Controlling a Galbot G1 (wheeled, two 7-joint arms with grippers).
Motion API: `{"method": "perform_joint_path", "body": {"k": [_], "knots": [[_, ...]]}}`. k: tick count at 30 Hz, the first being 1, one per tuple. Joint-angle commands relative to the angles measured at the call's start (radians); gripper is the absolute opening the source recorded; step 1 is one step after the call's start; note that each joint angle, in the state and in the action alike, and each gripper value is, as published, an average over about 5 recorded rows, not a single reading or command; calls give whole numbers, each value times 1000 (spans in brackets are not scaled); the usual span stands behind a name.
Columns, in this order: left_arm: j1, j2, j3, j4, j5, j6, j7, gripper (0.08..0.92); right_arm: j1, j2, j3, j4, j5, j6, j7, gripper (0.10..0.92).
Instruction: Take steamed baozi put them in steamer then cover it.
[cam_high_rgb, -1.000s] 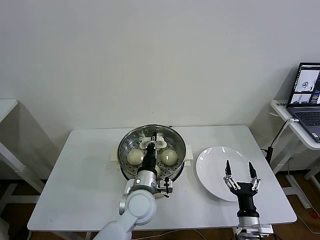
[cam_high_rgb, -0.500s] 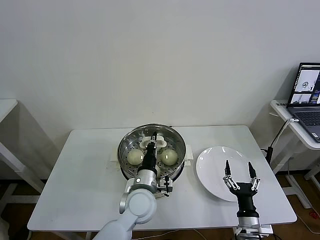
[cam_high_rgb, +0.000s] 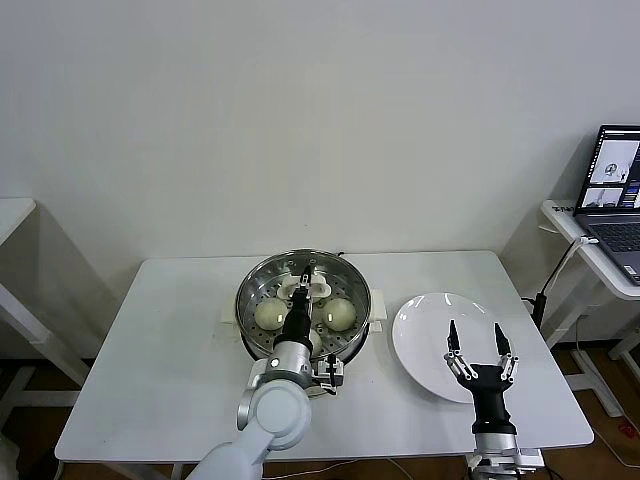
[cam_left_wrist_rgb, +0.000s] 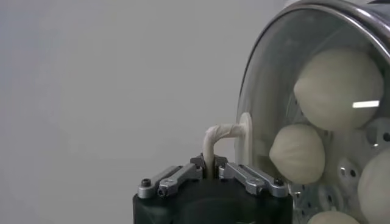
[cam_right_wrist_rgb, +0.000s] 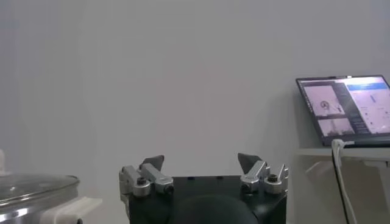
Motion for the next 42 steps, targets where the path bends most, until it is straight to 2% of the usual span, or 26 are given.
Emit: {"method": "perform_joint_path", "body": {"k": [1, 7, 10, 17, 27, 31, 33, 35, 39, 42], "knots": [[3, -3, -4, 9, -3, -9, -4, 190, -1, 0, 0, 0, -3, 3, 0, 823], [14, -4, -11, 10, -1, -19, -10, 193, -2, -1, 2, 2, -5, 6, 0, 823], [21, -1, -15, 0, -1, -21, -14, 240, -1, -3, 2, 1, -5, 7, 0, 823], [69, 34, -27, -78, -1, -22, -20, 437, 0, -6, 3, 1, -4, 9, 0, 823], [215, 148, -41, -325, -59, -3, -33, 730, 11, -13, 5, -13, -1, 11, 1, 823], [287, 173, -73, -413, -100, -4, -49, 809, 18, -15, 0, -20, -2, 10, 1, 823], [335, 186, -128, -463, -155, -22, -91, 819, 20, -16, -1, -19, -1, 9, 1, 823], [390, 193, -211, -506, -257, -65, -169, 822, 20, -18, -2, -14, -1, 7, 2, 823], [515, 169, -444, -563, -677, -250, -355, 823, 11, -21, -1, 13, 4, -15, 5, 823], [571, 128, -622, -552, -1024, -379, -404, 823, -2, -25, 3, 44, 10, -52, 6, 823]]}}
